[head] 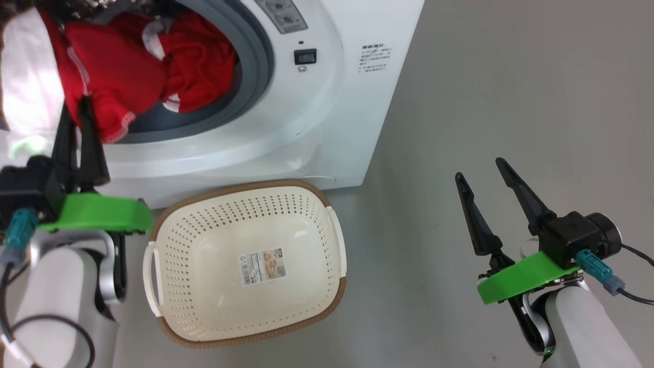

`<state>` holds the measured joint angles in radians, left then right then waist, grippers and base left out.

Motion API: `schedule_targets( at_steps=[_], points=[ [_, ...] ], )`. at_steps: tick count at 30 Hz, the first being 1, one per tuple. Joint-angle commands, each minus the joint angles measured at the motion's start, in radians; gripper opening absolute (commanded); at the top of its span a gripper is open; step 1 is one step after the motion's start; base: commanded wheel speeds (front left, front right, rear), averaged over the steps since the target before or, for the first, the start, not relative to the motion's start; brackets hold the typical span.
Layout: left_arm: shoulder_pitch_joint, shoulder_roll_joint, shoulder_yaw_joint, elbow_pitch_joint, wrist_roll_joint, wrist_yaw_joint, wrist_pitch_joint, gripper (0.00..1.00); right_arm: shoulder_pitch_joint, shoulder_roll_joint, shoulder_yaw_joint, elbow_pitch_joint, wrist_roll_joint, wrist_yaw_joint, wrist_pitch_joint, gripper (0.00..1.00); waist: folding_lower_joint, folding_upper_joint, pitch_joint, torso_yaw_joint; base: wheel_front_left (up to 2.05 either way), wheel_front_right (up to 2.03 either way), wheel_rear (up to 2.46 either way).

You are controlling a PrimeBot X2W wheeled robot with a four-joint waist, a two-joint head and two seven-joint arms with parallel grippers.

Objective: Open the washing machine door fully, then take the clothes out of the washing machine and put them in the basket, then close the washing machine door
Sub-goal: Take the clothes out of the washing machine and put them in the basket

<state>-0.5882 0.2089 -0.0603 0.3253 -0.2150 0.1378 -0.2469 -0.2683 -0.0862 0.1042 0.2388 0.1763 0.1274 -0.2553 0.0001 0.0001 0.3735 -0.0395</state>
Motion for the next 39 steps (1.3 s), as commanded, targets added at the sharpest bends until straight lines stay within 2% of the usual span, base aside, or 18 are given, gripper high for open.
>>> schedule_targets(
  at_steps=[1, 12, 20, 32, 39],
  points=[
    [0.027, 0.038, 0.036, -0.061, -0.014, 0.01, 0.002, 0.0, 0.023, 0.003, 0.016, -0.017, 0.01, 0.003, -0.006, 1.0, -0.0001, -0.0001, -0.021, 0.007, 0.0, 0.0, 0.0],
    [0.22, 0.008, 0.027, -0.317, -0.042, 0.046, 0.082, 0.0, 0.053, 0.012, 0.003, -0.019, 0.014, 0.003, -0.006, 1.0, -0.0001, -0.0001, -0.075, 0.019, 0.0, 0.0, 0.0],
    [0.311, -0.021, -0.005, -0.421, -0.065, 0.046, 0.103, 0.0, 0.062, 0.015, 0.004, -0.021, 0.015, 0.003, -0.006, 1.0, -0.0001, -0.0001, -0.087, 0.019, 0.0, 0.0, 0.0],
    [0.391, -0.069, -0.054, -0.469, -0.111, 0.046, 0.157, 0.0, 0.067, 0.018, 0.005, -0.022, 0.02, 0.003, -0.006, 1.0, -0.0001, -0.0001, -0.094, 0.002, 0.0, 0.0, 0.0],
    [0.383, -0.112, -0.097, -0.338, -0.194, 0.011, 0.189, 0.0, 0.05, 0.018, 0.011, -0.03, 0.021, 0.003, -0.006, 1.0, -0.0001, -0.0001, -0.052, 0.0, 0.0, 0.0, 0.0]
  ],
)
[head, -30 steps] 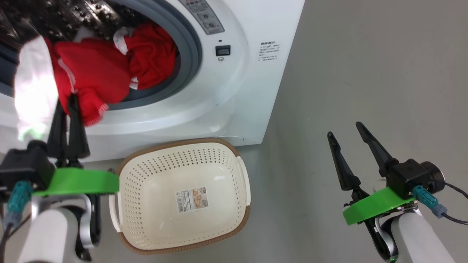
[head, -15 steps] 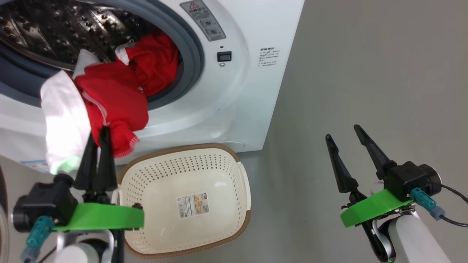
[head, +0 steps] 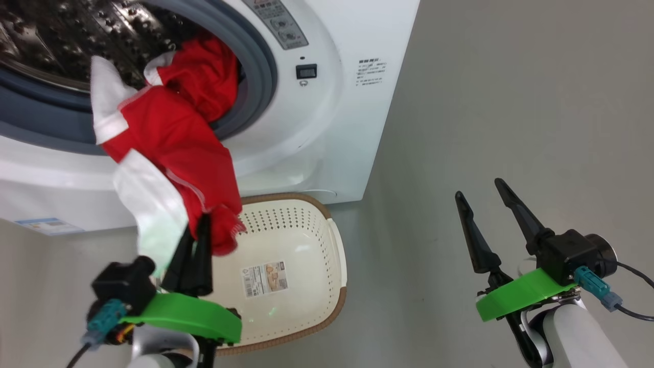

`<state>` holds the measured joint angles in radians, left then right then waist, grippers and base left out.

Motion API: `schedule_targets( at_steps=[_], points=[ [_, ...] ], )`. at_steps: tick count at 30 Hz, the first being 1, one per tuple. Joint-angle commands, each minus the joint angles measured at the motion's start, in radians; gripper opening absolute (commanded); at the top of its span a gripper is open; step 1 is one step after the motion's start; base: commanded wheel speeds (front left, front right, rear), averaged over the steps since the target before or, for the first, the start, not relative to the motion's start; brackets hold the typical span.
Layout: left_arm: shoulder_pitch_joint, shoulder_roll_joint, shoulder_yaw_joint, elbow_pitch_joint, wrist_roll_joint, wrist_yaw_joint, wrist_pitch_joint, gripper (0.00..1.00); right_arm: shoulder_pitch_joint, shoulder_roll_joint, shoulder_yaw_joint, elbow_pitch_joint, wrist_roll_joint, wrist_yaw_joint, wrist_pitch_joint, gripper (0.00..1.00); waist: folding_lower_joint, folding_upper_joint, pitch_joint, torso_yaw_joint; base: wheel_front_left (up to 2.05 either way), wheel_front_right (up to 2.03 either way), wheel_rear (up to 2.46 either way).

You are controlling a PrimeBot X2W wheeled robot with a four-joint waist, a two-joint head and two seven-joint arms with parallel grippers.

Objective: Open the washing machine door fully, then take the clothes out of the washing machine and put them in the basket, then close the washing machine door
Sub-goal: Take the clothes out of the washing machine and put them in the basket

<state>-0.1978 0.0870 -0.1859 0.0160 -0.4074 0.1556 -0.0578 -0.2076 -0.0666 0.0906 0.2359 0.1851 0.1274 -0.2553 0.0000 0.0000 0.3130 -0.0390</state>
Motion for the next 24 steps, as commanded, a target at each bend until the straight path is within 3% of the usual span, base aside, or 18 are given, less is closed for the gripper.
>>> schedule_targets(
  at_steps=[1, 24],
  points=[
    [-0.015, 0.006, 0.024, 0.0, -0.009, -0.013, -0.001, 0.0, -0.014, -0.002, 0.027, -0.027, 0.012, 0.003, -0.006, 1.0, 0.0, 0.0, 0.015, -0.001, 0.0, 0.0, 0.0],
    [-0.308, -0.036, -0.054, 0.705, -0.204, -0.141, -0.116, 0.0, -0.08, 0.0, 0.039, -0.04, 0.029, 0.003, -0.006, 1.0, 0.0, 0.0, 0.17, -0.043, 0.0, 0.0, 0.0]
  ],
)
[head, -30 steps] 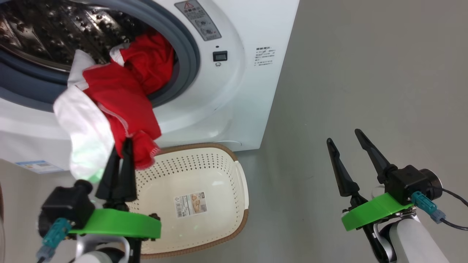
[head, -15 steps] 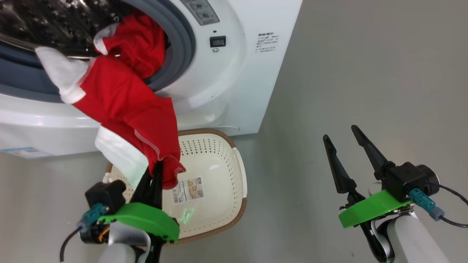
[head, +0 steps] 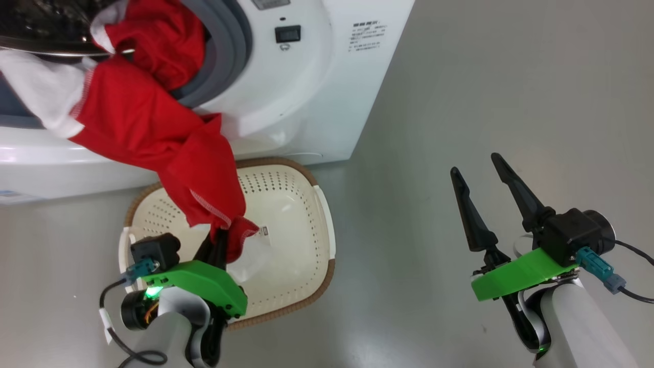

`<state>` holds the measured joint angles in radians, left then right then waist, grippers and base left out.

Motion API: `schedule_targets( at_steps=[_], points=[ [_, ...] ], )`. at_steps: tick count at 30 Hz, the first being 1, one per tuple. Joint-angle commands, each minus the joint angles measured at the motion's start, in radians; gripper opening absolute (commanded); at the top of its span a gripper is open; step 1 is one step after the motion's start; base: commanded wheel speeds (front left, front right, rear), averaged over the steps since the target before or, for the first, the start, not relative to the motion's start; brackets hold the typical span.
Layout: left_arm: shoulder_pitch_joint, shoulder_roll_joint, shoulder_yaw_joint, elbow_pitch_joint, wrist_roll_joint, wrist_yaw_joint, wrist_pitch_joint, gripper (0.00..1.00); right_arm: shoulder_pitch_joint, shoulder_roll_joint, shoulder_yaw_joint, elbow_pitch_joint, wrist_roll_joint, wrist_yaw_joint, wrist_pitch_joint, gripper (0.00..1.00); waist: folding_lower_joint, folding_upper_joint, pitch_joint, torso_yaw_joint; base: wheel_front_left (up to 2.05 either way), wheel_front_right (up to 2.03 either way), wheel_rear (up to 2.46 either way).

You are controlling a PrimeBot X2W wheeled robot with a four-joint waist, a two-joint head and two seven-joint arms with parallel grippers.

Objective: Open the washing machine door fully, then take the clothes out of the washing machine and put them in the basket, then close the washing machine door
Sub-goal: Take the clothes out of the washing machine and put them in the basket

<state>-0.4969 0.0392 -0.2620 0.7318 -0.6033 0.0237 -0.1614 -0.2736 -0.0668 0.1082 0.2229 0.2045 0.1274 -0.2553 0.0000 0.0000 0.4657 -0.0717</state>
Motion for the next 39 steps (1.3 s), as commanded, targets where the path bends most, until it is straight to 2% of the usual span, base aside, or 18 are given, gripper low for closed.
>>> schedule_targets(
  at_steps=[1, 16, 31, 32, 33, 34, 35, 39],
  points=[
    [-0.023, 0.012, 0.015, 0.02, -0.022, -0.015, -0.013, 0.0, -0.017, 0.0, 0.023, -0.028, 0.011, 0.003, -0.006, 1.0, 0.0, 0.0, 0.027, -0.014, 0.0, 0.0, 0.0],
    [-0.195, 0.011, -0.095, 0.371, -0.173, -0.054, -0.032, 0.0, -0.067, -0.005, 0.038, -0.034, 0.012, 0.003, -0.006, 1.0, 0.0, 0.0, 0.129, -0.031, 0.0, 0.0, 0.0],
    [-0.288, 0.011, -0.164, 0.514, -0.282, -0.04, -0.04, 0.0, -0.096, -0.006, 0.06, -0.033, 0.02, 0.003, -0.006, 1.0, 0.0, 0.0, 0.193, -0.063, 0.0, 0.0, 0.0],
    [-0.292, 0.011, -0.167, 0.518, -0.281, -0.035, -0.047, 0.34, -0.096, -0.006, 0.059, -0.033, 0.02, 0.003, -0.006, 1.0, 0.0, 0.0, 0.194, -0.064, 0.0, 0.0, 0.0],
    [-0.295, 0.011, -0.172, 0.522, -0.277, -0.031, -0.053, 0.44, -0.097, -0.006, 0.059, -0.033, 0.02, 0.003, -0.006, 1.0, 0.0, 0.0, 0.195, -0.064, 0.0, 0.0, 0.0],
    [-0.296, 0.011, -0.174, 0.525, -0.279, -0.03, -0.058, 0.7, -0.097, -0.006, 0.058, -0.033, 0.02, 0.003, -0.006, 1.0, 0.0, 0.0, 0.195, -0.063, 0.0, 0.0, 0.0],
    [-0.296, 0.011, -0.174, 0.527, -0.282, -0.03, -0.062, 1.0, -0.096, -0.006, 0.058, -0.032, 0.019, 0.003, -0.006, 1.0, 0.0, 0.0, 0.195, -0.063, 0.0, 0.0, 0.0],
    [-0.297, 0.011, -0.186, 0.535, -0.284, -0.027, -0.075, 1.0, -0.095, -0.006, 0.058, -0.028, 0.019, 0.003, -0.006, 1.0, 0.0, 0.0, 0.188, -0.059, 0.0, 0.0, 0.0]
  ],
)
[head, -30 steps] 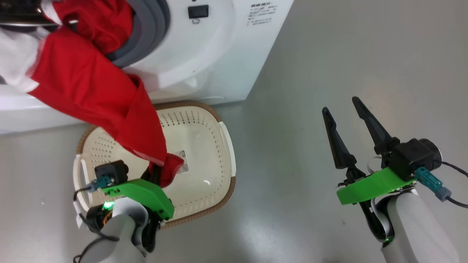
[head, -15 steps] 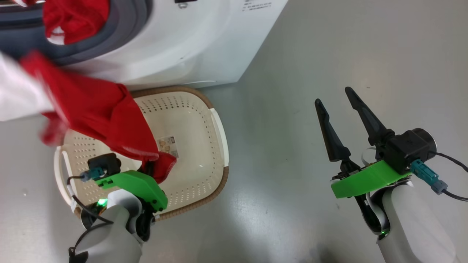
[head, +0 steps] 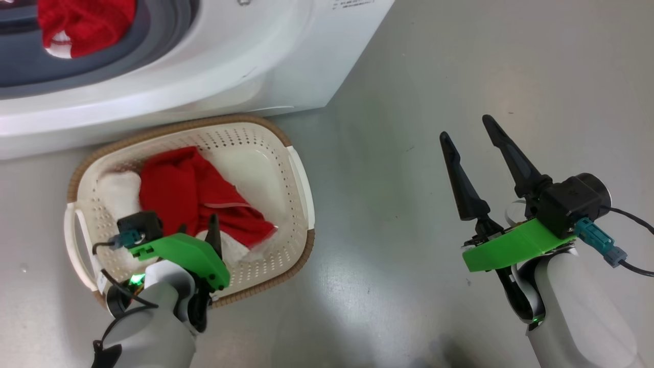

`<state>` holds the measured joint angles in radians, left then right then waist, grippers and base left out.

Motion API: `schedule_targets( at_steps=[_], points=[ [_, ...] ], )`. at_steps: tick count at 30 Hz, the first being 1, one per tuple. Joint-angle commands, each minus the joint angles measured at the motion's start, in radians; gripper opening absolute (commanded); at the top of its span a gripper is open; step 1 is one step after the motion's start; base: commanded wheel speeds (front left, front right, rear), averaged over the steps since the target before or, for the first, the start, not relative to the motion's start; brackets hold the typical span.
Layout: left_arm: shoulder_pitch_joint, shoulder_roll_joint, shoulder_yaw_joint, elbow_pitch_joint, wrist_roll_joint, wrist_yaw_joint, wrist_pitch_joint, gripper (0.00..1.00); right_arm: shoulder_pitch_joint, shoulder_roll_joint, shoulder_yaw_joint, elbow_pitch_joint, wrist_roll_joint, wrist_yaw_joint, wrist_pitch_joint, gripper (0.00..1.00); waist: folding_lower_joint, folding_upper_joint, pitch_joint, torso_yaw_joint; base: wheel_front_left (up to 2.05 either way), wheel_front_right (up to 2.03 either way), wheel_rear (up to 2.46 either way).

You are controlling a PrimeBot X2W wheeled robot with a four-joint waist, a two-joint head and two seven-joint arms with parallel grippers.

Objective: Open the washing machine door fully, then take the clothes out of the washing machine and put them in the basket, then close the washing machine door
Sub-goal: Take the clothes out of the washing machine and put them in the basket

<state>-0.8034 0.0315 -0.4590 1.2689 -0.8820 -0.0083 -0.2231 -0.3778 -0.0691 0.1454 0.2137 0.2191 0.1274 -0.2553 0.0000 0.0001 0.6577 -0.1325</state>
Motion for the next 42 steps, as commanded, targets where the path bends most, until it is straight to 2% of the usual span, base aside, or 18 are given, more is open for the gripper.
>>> schedule_targets(
  at_steps=[1, 10, 15, 22, 31, 42],
  points=[
    [0.009, 0.019, 0.007, -0.001, -0.001, 0.008, -0.018, 1.0, 0.009, -0.003, 0.021, -0.018, 0.004, 0.003, -0.006, 1.0, 0.0, -0.0001, -0.006, 0.004, 0.0, 0.0, 0.0],
    [0.022, 0.041, -0.012, -0.049, 0.071, 0.026, -0.038, 1.0, 0.019, -0.003, 0.016, -0.011, 0.005, 0.003, -0.006, 1.0, 0.0, -0.0001, -0.055, 0.023, 0.0, 0.0, 0.0],
    [0.076, 0.075, 0.048, -0.184, 0.132, 0.06, -0.038, 1.0, 0.028, -0.003, 0.015, -0.009, 0.005, 0.003, -0.006, 1.0, 0.0, -0.0001, -0.091, 0.038, 0.0, 0.0, 0.0],
    [0.162, 0.098, 0.135, -0.318, 0.223, 0.085, -0.039, 1.0, 0.047, 0.001, 0.013, -0.007, 0.005, 0.003, -0.006, 1.0, 0.0, -0.0001, -0.155, 0.053, 0.0, 0.0, 0.0],
    [0.281, 0.095, 0.264, -0.54, 0.347, 0.083, -0.039, 1.0, 0.082, 0.001, -0.01, -0.003, -0.003, 0.003, -0.006, 1.0, 0.0, -0.0001, -0.246, 0.074, 0.0, 0.0, 0.0],
    [0.404, 0.08, 0.341, -0.777, 0.479, 0.07, -0.039, 1.0, 0.121, -0.002, -0.051, 0.006, -0.017, 0.003, -0.006, 1.0, 0.0, -0.0001, -0.351, 0.091, 0.0, 0.0, 0.0]
  ],
)
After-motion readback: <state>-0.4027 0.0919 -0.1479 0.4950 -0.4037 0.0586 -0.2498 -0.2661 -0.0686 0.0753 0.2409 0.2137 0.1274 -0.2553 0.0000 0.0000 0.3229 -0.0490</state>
